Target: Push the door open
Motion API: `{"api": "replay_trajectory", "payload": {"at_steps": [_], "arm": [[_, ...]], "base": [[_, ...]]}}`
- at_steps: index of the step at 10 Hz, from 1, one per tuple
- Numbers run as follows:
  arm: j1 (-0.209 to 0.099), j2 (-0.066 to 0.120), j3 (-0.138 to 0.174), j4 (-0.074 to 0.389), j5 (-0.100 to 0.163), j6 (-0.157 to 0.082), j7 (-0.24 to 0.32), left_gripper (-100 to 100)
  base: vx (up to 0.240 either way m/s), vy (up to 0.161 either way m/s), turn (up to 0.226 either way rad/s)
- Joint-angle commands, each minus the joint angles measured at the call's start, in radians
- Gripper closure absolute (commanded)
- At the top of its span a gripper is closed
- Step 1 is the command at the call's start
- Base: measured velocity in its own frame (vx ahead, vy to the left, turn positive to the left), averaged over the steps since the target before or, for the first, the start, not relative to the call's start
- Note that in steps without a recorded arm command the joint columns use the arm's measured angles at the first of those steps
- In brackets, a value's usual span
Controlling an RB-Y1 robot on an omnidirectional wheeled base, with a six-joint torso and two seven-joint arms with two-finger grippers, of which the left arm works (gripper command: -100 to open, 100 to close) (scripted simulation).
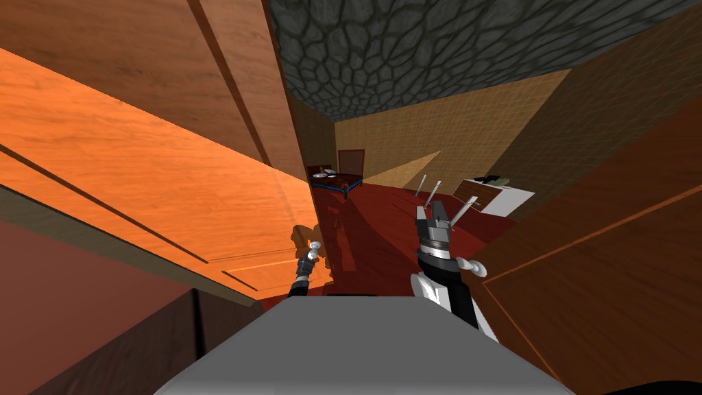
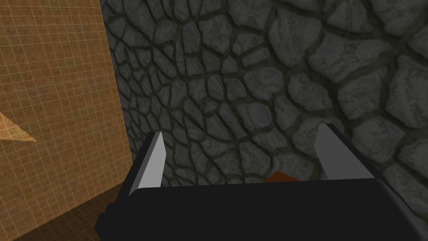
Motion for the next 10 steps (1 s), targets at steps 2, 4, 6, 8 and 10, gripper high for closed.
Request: {"api": "replay_trajectory", "payload": {"at_steps": [2, 4, 6, 8, 10], "arm": [[-0.015, -0.009, 0.003, -0.02, 0.011, -0.003, 0.071, 100], [-0.011, -0.015, 0.005, -0.028, 0.019, 0.0, 0.115, 100], [-0.007, -0.021, 0.008, -0.035, 0.027, 0.004, 0.156, 100], [-0.004, -0.027, 0.01, -0.042, 0.034, 0.007, 0.197, 100], [-0.004, -0.027, 0.01, -0.042, 0.034, 0.007, 0.197, 100]], "base": [[0.044, 0.004, -0.007], [0.056, 0.0, 0.001], [0.054, -0.005, 0.003], [0.039, 0.006, 0.0], [0.005, 0.002, -0.004]]}}
